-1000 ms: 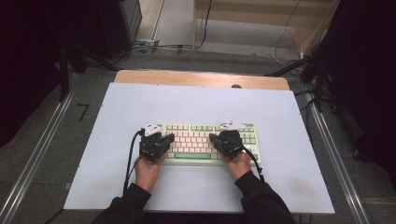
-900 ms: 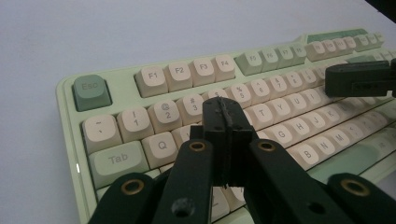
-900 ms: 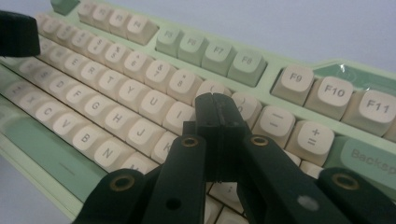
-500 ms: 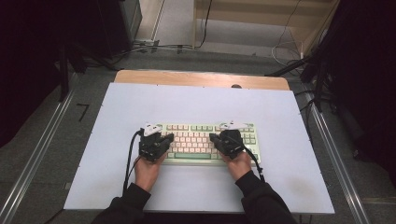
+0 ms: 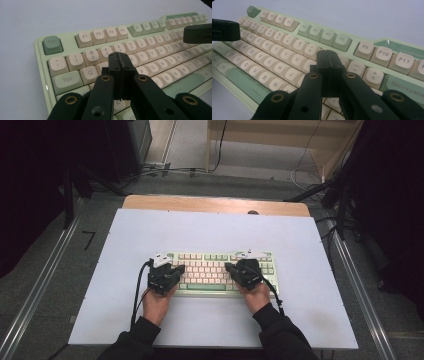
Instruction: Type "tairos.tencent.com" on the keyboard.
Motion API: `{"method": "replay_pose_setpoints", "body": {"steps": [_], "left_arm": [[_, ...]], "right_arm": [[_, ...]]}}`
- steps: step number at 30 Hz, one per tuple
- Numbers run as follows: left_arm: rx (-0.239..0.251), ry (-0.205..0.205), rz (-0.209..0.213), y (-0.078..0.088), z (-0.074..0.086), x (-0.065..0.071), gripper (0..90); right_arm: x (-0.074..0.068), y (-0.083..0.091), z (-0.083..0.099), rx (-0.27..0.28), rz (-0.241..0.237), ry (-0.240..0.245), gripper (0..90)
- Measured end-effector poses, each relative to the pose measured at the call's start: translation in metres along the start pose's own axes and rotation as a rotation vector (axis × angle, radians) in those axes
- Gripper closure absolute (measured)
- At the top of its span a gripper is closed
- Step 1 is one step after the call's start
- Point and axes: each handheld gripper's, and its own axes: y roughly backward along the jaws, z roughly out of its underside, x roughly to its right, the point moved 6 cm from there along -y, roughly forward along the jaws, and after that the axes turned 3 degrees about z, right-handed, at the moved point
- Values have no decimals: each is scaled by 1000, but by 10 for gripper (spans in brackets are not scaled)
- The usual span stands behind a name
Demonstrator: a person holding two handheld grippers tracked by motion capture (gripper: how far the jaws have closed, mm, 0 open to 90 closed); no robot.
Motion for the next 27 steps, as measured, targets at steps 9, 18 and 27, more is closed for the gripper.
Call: {"method": "replay_pose_setpoints", "body": {"steps": [9, 18, 27], "left_arm": [[-12, -3, 1, -2, 2, 0, 900], [-25, -6, 6, -4, 5, 2, 900], [-41, -9, 6, -6, 8, 1, 900]], "right_arm": [[1, 2, 1, 2, 1, 2, 878], [2, 3, 1, 4, 1, -2, 878], [3, 4, 1, 8, 2, -6, 878]]}}
